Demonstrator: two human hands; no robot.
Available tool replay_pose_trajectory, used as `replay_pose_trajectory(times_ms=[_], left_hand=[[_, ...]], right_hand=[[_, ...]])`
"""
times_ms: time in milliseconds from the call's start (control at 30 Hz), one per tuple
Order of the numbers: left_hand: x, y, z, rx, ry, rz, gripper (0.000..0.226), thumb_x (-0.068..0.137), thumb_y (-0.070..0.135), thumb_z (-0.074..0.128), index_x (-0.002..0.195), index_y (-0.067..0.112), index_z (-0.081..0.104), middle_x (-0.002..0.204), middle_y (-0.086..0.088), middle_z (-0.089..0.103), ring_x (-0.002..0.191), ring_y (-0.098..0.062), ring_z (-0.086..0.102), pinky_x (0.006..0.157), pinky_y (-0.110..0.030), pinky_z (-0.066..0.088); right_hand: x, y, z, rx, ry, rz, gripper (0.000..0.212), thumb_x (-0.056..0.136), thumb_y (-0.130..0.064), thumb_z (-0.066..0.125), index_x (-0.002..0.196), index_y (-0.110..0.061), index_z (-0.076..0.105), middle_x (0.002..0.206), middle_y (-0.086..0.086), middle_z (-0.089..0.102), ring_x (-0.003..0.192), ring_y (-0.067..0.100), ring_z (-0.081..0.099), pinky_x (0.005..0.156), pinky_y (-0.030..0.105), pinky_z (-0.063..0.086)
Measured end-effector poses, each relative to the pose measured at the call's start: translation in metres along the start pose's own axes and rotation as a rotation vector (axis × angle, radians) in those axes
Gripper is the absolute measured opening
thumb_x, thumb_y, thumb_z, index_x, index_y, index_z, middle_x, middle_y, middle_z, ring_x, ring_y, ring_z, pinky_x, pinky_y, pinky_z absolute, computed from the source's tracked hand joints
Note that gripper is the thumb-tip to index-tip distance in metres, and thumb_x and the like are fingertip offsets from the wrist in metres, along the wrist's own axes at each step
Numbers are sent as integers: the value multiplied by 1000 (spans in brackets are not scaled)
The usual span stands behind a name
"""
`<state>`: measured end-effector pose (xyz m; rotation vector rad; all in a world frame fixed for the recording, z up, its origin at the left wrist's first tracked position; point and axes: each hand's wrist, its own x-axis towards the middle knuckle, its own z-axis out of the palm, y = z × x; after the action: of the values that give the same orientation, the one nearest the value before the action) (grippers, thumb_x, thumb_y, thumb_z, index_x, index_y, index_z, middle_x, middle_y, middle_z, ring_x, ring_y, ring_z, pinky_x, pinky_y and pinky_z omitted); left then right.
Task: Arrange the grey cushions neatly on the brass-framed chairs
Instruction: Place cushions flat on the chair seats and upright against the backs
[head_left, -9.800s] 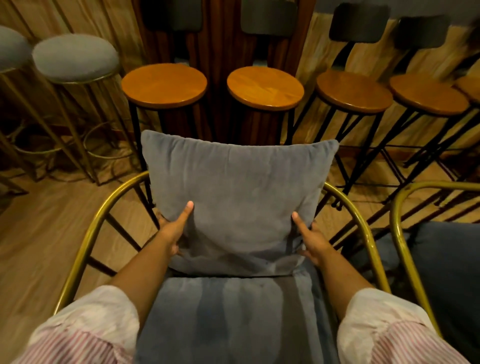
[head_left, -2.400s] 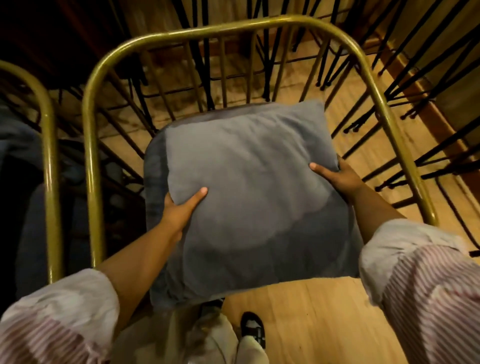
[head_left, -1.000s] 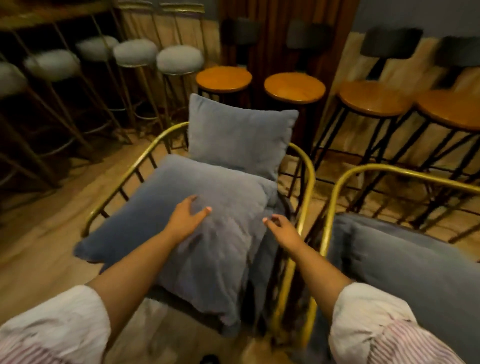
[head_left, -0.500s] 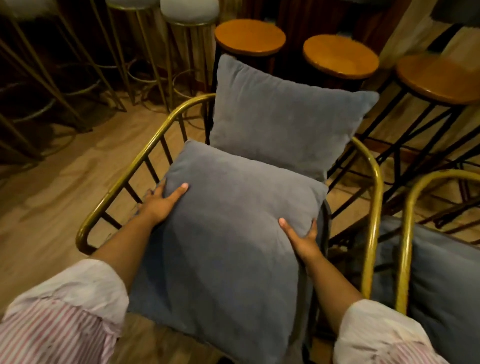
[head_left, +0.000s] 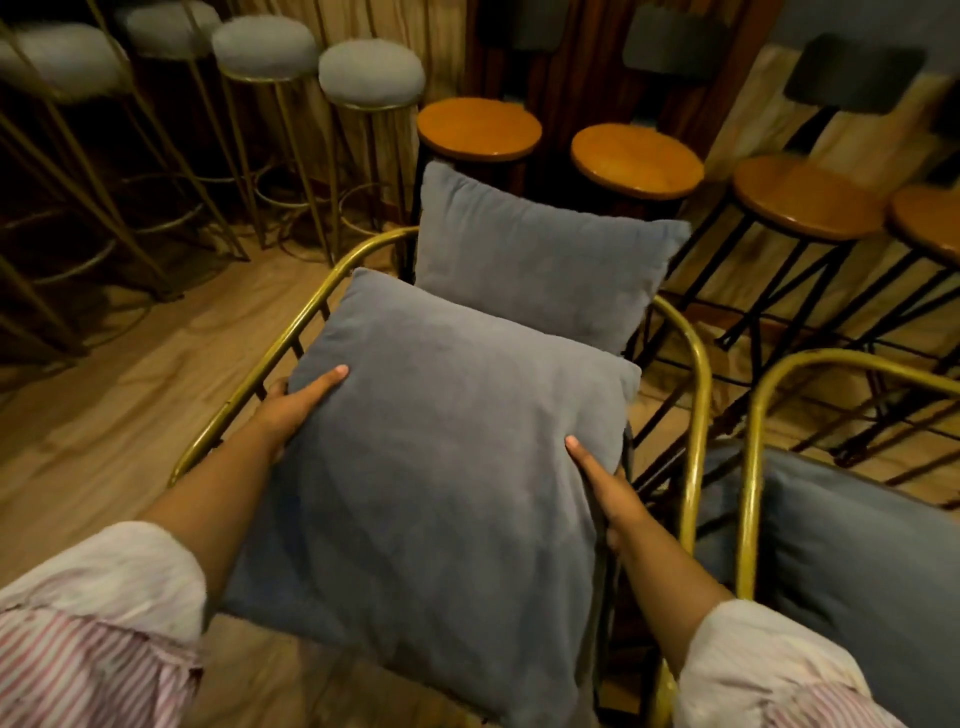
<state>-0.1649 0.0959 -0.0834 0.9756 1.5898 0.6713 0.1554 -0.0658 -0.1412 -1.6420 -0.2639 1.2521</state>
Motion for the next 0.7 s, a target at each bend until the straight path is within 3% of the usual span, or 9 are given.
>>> replay_pose_trajectory(times_ms=[67, 167, 333, 467, 567, 700], left_hand=[[-26, 16, 3, -6, 23, 106, 120, 45, 71, 78, 146, 20, 36, 150, -5, 43, 135, -27, 44, 112, -41, 35], [-68, 36, 14, -61, 58, 213, 87, 70, 51, 75, 143, 15, 41, 148, -4, 46, 135, -25, 43, 104, -28, 32], [-151, 61, 44, -70, 36, 272, 101, 62, 60, 76, 145, 19, 37, 151, -6, 42, 135, -32, 42, 112, -47, 34], [-218, 74, 96, -95, -11, 339, 88, 70, 57, 71, 144, 20, 41, 148, -6, 45, 132, -34, 44, 103, -45, 38], [-265, 81, 142, -63, -70, 341, 100, 60, 67, 73, 143, 21, 41, 147, -3, 46, 130, -33, 47, 97, -43, 41], [-313, 81, 215, -35, -119, 338, 111, 59, 69, 71, 148, 17, 31, 153, -10, 37, 135, -36, 41, 107, -49, 37]], right_hand=[[-16, -19, -10, 17, -34, -75, 112, 51, -60, 82, 146, -23, 34, 142, -3, 50, 125, 25, 51, 107, 45, 41], [-44, -45, -34, 23, -47, -163, 111, 45, -64, 84, 141, -23, 43, 138, -4, 55, 120, 20, 56, 107, 44, 42], [-96, -76, -100, 43, -68, -229, 100, 49, -60, 83, 135, -21, 49, 131, -4, 59, 112, 21, 58, 94, 38, 46], [-133, -92, -179, 64, -63, -265, 98, 54, -58, 83, 139, -23, 46, 131, -2, 60, 114, 22, 58, 87, 37, 47], [-161, -102, -245, 80, -35, -309, 110, 47, -62, 84, 142, -24, 41, 135, -1, 58, 116, 22, 58, 80, 33, 49], [-186, -107, -339, 90, 65, -410, 126, 34, -68, 84, 142, -23, 39, 138, 1, 55, 118, 23, 57, 100, 44, 47]])
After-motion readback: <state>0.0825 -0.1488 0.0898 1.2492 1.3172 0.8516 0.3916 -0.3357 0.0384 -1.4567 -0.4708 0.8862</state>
